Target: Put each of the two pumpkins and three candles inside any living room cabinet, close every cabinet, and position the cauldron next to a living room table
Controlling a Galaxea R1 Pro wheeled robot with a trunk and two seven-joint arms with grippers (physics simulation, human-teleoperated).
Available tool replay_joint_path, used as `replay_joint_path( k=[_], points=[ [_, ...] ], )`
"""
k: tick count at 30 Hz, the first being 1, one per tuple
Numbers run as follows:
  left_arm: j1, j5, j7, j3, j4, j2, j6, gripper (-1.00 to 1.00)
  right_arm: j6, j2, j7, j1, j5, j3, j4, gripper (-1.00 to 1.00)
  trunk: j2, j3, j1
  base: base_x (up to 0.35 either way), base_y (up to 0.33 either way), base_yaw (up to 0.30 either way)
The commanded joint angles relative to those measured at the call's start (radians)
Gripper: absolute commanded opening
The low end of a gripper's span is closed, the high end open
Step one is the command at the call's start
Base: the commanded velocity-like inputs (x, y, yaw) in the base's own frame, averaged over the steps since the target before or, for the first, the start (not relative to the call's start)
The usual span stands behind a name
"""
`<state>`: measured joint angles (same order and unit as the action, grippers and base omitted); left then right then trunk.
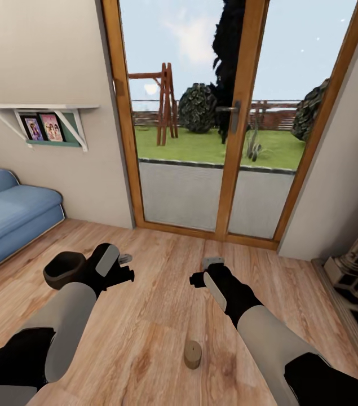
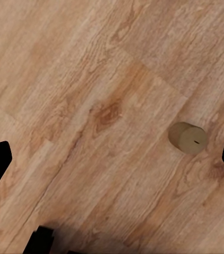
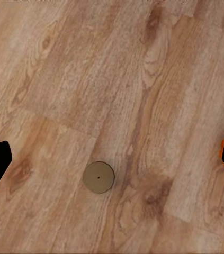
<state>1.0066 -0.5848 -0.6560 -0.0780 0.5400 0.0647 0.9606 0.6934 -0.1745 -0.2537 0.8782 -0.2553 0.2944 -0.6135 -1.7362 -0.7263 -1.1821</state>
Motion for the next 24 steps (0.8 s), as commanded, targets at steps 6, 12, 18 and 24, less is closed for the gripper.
replay_joint_path(
  k=[6, 12, 18, 24],
  points=[
    [0.0, -0.01, -0.01, -0.005, 0.001, 0.001, 0.003, 1.0, 0.002, 0.0, -0.01, 0.001, -0.006, 0.002, -0.001, 1.0, -0.043, -0.02, -0.023, 0.0, 0.0, 0.0],
    [0.001, -0.012, -0.013, -0.005, 0.002, 0.003, 0.013, 1.0, 0.006, 0.0, -0.038, 0.001, -0.005, 0.0, -0.001, 1.0, -0.085, -0.039, -0.046, 0.0, 0.0, 0.0],
    [0.032, -0.011, -0.018, -0.001, 0.0, 0.015, 0.047, 1.0, 0.017, 0.0, -0.069, 0.056, -0.005, 0.0, -0.003, 1.0, -0.127, -0.057, -0.069, 0.0, 0.0, 0.0],
    [0.123, -0.011, -0.018, 0.0, -0.097, 0.007, 0.053, 1.0, 0.136, 0.0, -0.07, 0.12, -0.006, 0.0, 0.0, 1.0, -0.169, -0.076, -0.092, 0.0, 0.0, 0.0]
  ],
)
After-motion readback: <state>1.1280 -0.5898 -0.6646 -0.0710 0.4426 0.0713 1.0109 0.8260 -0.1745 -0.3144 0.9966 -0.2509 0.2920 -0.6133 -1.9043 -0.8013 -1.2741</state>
